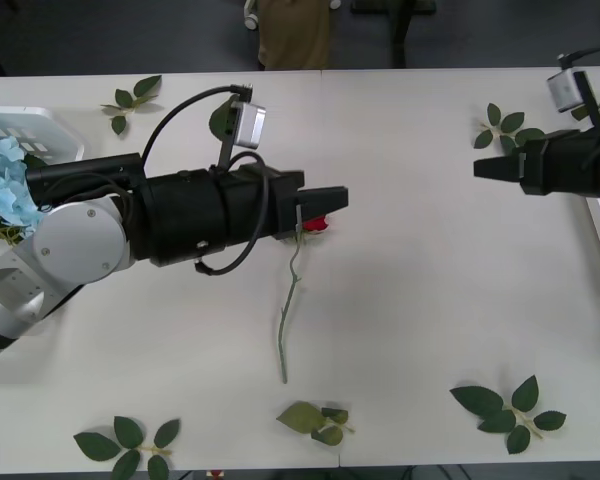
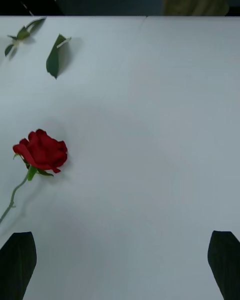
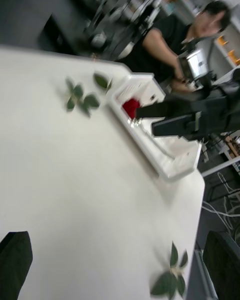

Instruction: Place the red flowers into the right box and the blue flowers into the left box. If a person shows an open palm, hand one flower to the person first, then continue sorting.

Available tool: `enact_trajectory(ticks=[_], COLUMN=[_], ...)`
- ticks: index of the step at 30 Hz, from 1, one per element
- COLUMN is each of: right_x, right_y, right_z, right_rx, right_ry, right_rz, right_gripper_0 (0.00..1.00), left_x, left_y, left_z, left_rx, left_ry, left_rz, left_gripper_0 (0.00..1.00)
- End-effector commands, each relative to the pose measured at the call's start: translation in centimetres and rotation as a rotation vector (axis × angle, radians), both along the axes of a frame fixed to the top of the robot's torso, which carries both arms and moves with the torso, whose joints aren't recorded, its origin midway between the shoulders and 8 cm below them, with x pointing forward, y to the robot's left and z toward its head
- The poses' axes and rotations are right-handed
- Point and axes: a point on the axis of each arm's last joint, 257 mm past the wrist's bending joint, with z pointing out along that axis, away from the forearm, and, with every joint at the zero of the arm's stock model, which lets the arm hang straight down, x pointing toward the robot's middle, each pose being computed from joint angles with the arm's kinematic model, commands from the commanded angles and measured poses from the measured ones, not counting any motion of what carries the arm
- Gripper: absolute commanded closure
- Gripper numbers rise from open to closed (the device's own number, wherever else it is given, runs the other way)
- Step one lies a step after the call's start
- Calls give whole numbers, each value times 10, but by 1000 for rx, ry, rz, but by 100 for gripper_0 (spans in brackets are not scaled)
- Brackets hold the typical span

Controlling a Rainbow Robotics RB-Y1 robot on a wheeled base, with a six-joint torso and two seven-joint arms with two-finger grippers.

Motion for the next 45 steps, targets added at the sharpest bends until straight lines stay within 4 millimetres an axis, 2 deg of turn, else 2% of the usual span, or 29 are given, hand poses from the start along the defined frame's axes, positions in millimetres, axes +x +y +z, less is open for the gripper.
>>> enact_trajectory(ticks=[1, 4, 10, 12, 15, 20, 25, 29, 35, 45], right_x=[-2, 3, 6, 6, 5, 5, 6, 5, 6, 5], right_y=[17, 34, 31, 27, 21, 16, 13, 11, 11, 8], right_z=[-17, -31, -41, -43, -45, -46, -45, -46, -46, -51], right_rx=[-92, -95, -112, -118, -125, -130, -132, -138, -136, -142], right_ry=[-29, -53, -54, -49, -42, -37, -37, -36, -39, -33], right_rz=[46, 43, 18, 11, 3, -5, -13, -16, -22, -25], right_gripper_0=[0, 0, 0, 0, 0, 0, 0, 0, 0, 0], left_x=[9, 12, 11, 8, 7, 16, 38, 48, 49, 32], left_y=[42, 79, 138, 150, 157, 147, 122, 106, 90, 63], left_z=[-20, -39, -49, -52, -57, -70, -83, -94, -115, -146], left_rx=[180, 342, 588, 633, 665, 696, 717, 733, 821, 883], left_ry=[109, 223, 444, 508, 584, 638, 636, 626, 566, 550], left_rz=[30, 82, 242, 301, 397, 520, 637, 676, 692, 718], left_gripper_0=[0, 0, 0, 0, 0, 0, 0, 0, 0, 0])
